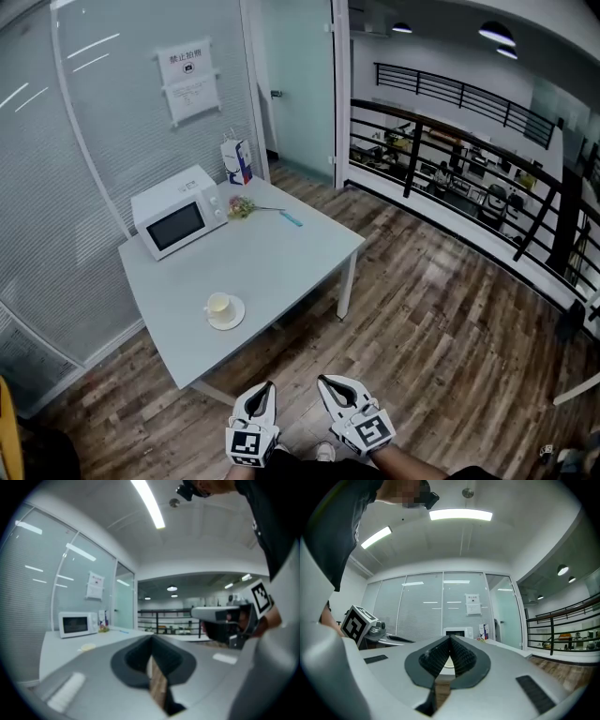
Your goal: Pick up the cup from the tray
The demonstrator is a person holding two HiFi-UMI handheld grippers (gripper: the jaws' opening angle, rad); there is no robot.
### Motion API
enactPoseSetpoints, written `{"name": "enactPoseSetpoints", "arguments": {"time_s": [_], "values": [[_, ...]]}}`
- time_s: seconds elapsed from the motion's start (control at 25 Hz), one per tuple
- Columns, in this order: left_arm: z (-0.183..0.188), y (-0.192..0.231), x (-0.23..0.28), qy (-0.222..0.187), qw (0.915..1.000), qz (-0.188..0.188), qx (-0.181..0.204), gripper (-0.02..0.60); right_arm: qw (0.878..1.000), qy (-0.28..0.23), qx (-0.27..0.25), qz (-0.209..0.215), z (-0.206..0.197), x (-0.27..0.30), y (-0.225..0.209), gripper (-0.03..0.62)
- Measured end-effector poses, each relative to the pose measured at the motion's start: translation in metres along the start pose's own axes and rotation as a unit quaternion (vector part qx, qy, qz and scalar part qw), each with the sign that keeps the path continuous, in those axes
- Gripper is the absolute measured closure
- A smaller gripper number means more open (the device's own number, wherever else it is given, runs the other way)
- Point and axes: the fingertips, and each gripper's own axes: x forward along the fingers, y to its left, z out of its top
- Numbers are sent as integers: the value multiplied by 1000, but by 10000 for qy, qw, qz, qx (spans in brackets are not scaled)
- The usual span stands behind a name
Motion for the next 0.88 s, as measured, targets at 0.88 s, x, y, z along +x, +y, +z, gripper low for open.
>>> {"name": "enactPoseSetpoints", "arguments": {"time_s": [0.88], "values": [[5,166,120,-112,9992,302,-246,578,9981,205,-310,483,-4,206,-48,605]]}}
